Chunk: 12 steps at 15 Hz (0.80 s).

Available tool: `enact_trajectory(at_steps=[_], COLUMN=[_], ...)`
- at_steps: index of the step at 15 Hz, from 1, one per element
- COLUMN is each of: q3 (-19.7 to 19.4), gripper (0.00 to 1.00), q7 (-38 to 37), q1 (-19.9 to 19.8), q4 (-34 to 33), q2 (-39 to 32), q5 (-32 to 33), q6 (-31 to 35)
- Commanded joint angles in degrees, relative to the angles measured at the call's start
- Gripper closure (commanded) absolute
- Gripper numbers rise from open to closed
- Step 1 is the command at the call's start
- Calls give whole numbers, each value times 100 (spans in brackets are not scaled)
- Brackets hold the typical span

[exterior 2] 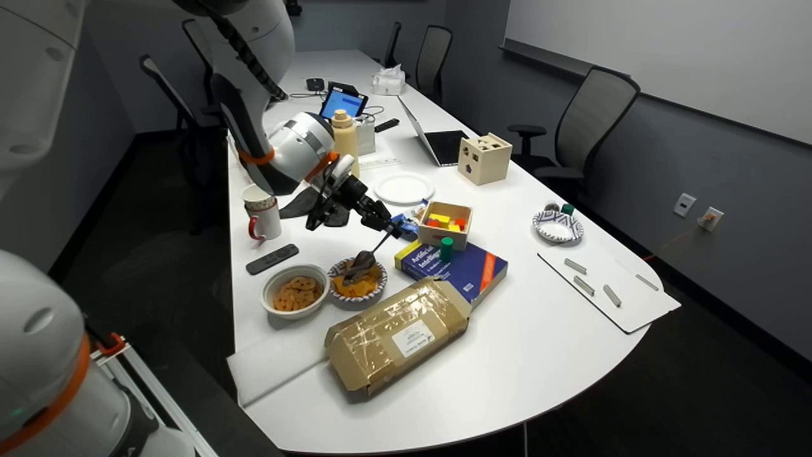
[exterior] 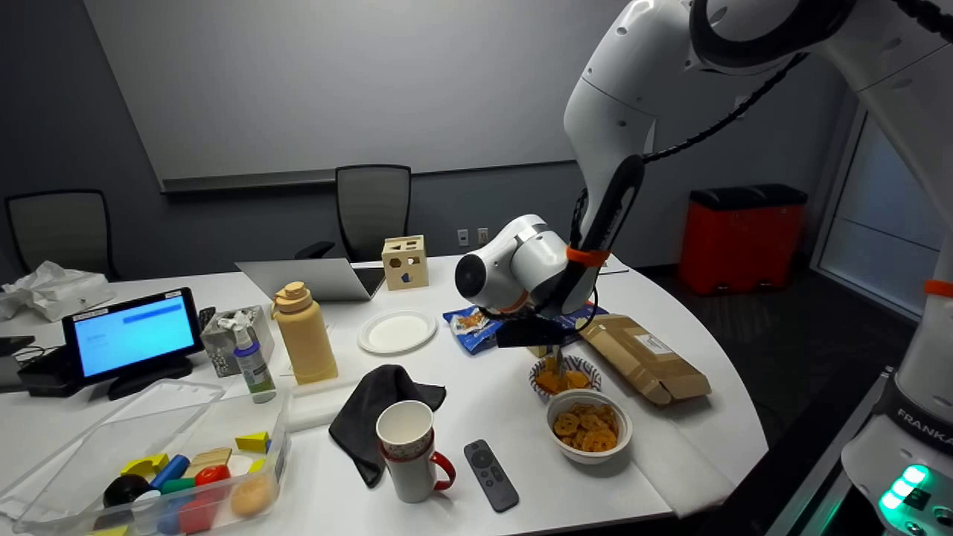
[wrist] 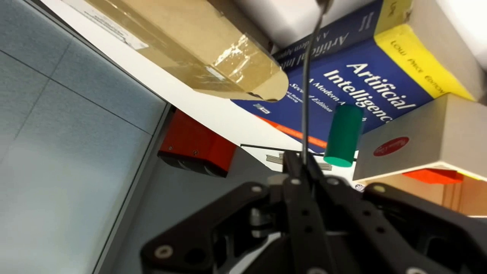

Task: Use the snake slicer to stir in the furthest bowl

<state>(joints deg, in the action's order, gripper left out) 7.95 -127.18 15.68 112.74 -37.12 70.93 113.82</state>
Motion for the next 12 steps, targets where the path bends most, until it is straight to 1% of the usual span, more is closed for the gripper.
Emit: enact_trajectory(at_steps=[1, 5, 9, 12], q3=[44, -79, -196, -154], gripper=[99, 99, 99, 99], q7=[-312, -651, -1042, -1163], q1=[65, 204, 314, 298], q4=[-94, -165, -81, 71], q2=[100, 102, 102, 149], q5=[-167, 203, 933, 1437], q6=[-101, -170, -352, -568])
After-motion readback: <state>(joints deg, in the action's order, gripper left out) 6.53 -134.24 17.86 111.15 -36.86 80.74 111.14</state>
